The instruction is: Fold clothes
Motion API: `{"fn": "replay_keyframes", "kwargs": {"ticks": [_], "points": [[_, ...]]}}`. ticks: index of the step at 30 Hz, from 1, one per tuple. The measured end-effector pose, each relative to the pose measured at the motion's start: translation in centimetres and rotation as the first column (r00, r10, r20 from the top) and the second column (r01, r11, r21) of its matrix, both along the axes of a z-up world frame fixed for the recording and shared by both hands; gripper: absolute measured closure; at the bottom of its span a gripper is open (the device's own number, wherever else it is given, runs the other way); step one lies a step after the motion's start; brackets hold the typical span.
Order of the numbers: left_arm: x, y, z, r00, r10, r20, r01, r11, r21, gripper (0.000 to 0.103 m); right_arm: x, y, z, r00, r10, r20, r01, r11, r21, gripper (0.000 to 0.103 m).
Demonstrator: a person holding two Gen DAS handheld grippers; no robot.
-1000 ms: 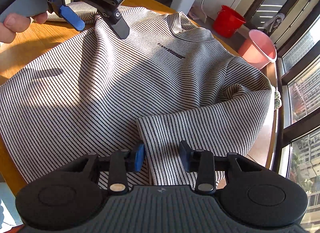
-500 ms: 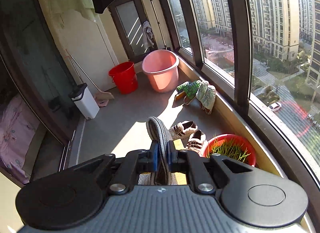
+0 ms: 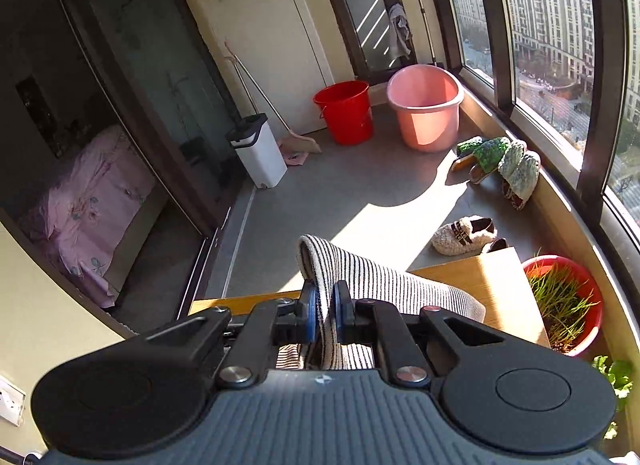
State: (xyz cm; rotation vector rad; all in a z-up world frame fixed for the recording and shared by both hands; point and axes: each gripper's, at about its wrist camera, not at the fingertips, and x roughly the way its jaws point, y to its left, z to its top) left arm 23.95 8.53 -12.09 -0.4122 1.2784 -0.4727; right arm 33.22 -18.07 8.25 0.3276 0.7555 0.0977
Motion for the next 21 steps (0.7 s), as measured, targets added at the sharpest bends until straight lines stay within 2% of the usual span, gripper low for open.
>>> {"fn": "replay_keyframes", "kwargs": {"ticks": [9, 16, 21], "points": [[-0.4, 0.6, -0.3, 1.0, 0.006, 0.029, -0.005, 0.999, -0.043, 0.0, 2.1, 8.1, -4.1, 0.99, 0.132, -0.043, -0.133, 0.99, -0.04, 0.094], [-0.9, 1.2, -0.5, 0.999, 0.011, 0.045, -0.008, 0.998, -0.07, 0.0, 2.8, 9.8, -5.2, 0.985, 0.172, -0.036, -0.173, 0.983, -0.053, 0.085], [-1.1, 1.1, -0.3, 0.999, 0.004, 0.048, -0.001, 0.998, -0.06, 0.0, 3.0, 8.9, -7.1, 0.982, 0.163, -0.094, -0.168, 0.984, -0.053, 0.085]]}}
